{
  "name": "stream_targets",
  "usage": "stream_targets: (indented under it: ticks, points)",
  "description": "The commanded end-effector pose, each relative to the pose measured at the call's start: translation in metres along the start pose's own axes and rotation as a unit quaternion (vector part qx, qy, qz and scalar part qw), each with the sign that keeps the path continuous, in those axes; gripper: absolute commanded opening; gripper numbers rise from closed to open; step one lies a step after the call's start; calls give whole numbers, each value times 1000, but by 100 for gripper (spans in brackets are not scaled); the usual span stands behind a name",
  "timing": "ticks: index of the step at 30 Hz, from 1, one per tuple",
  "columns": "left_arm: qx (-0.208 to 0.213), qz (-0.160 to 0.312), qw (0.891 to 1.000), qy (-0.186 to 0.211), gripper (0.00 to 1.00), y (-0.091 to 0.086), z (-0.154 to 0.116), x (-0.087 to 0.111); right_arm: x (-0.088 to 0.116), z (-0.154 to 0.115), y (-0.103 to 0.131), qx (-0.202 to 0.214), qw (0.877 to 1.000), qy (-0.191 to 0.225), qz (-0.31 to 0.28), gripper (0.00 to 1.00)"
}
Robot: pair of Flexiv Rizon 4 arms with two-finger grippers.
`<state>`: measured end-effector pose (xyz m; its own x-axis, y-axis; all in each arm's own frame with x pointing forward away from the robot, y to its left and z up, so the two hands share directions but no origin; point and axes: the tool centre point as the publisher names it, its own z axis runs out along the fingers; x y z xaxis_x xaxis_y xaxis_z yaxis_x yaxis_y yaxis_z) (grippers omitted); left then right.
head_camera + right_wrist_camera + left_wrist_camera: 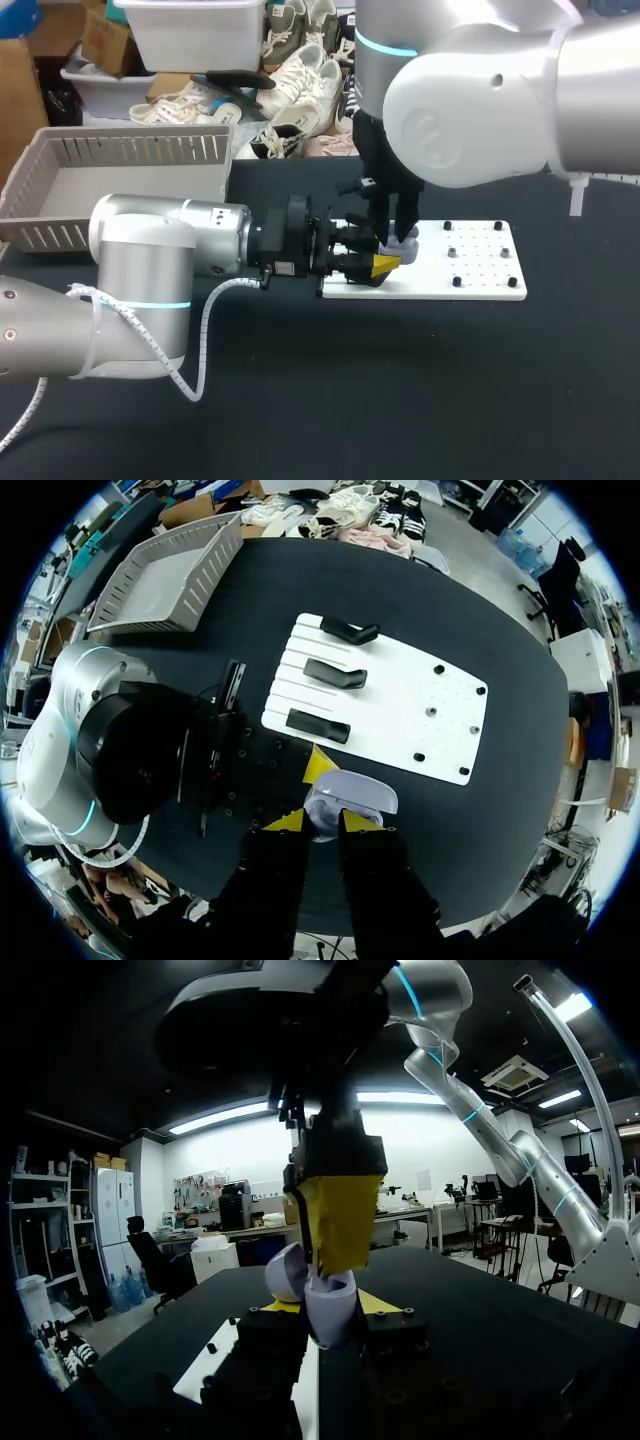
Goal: Pick up each earbud case from the left stands, insert the matching earbuds, close the lid, and place the case in the box.
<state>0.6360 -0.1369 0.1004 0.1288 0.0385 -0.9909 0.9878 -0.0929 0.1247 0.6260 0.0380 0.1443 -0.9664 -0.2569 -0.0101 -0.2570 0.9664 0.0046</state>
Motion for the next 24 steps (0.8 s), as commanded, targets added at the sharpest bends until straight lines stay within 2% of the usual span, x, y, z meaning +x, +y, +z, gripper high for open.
stream_targets:
  ticks: [1,8,10,14,17,24]
  points:
    - [-1,0,1000,0,0,-1,-1,0,-3,0,0,3,1000,5,0,0]
    - [-1,0,1000,0,0,-1,-1,0,-3,3,1,7,1000,10,-2,0]
    - [-1,0,1000,0,0,-1,-1,0,-3,4,1,7,1000,11,-3,22]
    - [-1,0,1000,0,0,-1,-1,0,-3,3,2,7,1000,11,-4,24]
    - [-1,0,1000,0,0,-1,-1,0,-2,2,2,8,1000,11,-3,32]
    - [-1,0,1000,0,0,-1,-1,0,2,-1,3,11,1000,9,-2,35]
